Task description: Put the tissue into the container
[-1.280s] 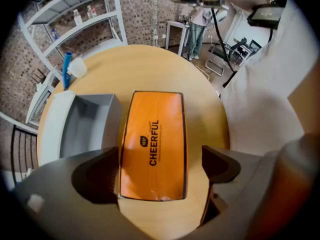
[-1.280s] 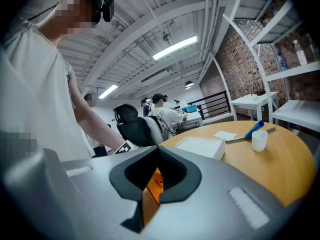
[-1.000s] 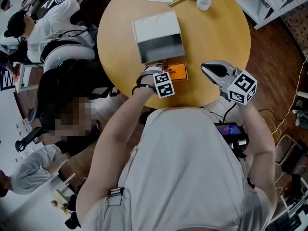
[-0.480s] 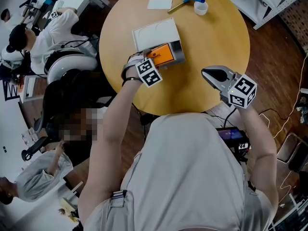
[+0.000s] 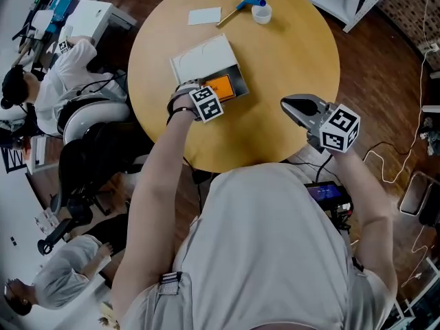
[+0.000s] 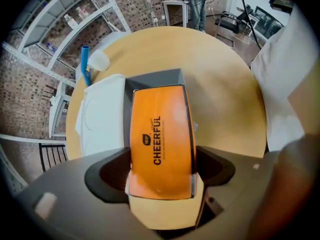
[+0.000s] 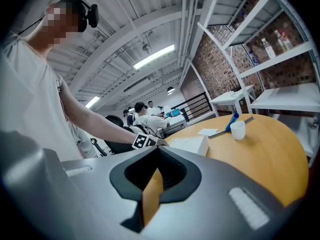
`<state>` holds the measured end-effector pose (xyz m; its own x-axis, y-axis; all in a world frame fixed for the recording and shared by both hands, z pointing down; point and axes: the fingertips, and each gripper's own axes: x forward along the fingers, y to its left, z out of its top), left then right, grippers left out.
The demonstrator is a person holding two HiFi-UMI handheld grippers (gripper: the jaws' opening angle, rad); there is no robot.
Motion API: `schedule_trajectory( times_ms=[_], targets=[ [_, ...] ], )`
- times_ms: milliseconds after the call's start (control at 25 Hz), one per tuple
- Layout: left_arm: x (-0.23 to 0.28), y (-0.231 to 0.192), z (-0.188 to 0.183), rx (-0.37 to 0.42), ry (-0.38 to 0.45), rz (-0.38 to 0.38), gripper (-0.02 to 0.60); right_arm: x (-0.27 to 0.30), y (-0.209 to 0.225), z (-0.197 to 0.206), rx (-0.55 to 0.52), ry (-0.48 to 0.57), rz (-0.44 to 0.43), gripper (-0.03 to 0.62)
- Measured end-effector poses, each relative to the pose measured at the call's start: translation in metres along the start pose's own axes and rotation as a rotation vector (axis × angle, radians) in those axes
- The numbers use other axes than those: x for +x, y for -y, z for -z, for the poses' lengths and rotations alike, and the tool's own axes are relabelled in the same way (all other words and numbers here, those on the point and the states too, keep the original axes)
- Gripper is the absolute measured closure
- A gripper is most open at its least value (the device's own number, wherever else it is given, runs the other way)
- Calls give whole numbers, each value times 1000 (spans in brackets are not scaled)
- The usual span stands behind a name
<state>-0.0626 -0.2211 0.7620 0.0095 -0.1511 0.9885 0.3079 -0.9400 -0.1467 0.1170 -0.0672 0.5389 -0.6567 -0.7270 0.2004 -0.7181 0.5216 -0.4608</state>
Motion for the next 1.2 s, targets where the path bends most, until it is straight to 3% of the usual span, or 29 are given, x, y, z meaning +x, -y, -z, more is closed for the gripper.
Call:
schedule_trajectory(
  times_ms=[240,360,440,600,800,920,1200],
  targets=[
    [-24,5,2,-31,45,-49,166,17,-4,-5,-29,-15,-46,594],
    [-54,3,-2,-122,147,-127,167,26,-11,-4,-44,-32,-73,594],
    [-83,9,-14,-269,286,-156,183,28,-19,-4,-56,-46,-92,594],
    [-140,34,-27,-621,614,-131,324,38,-34,-10,-107,-82,-126,594],
    [-198,69,-36,-882,987,-96,504,56,-51,-14,-150,-100,-178,594],
    [-225,88,-38,-936,1132,-104,580,61,-65,-6,-164,-107,-230,594],
    [-252,89,-39,-940,1282,-191,580,55,-85,-9,-249,-88,-331,594]
  ],
)
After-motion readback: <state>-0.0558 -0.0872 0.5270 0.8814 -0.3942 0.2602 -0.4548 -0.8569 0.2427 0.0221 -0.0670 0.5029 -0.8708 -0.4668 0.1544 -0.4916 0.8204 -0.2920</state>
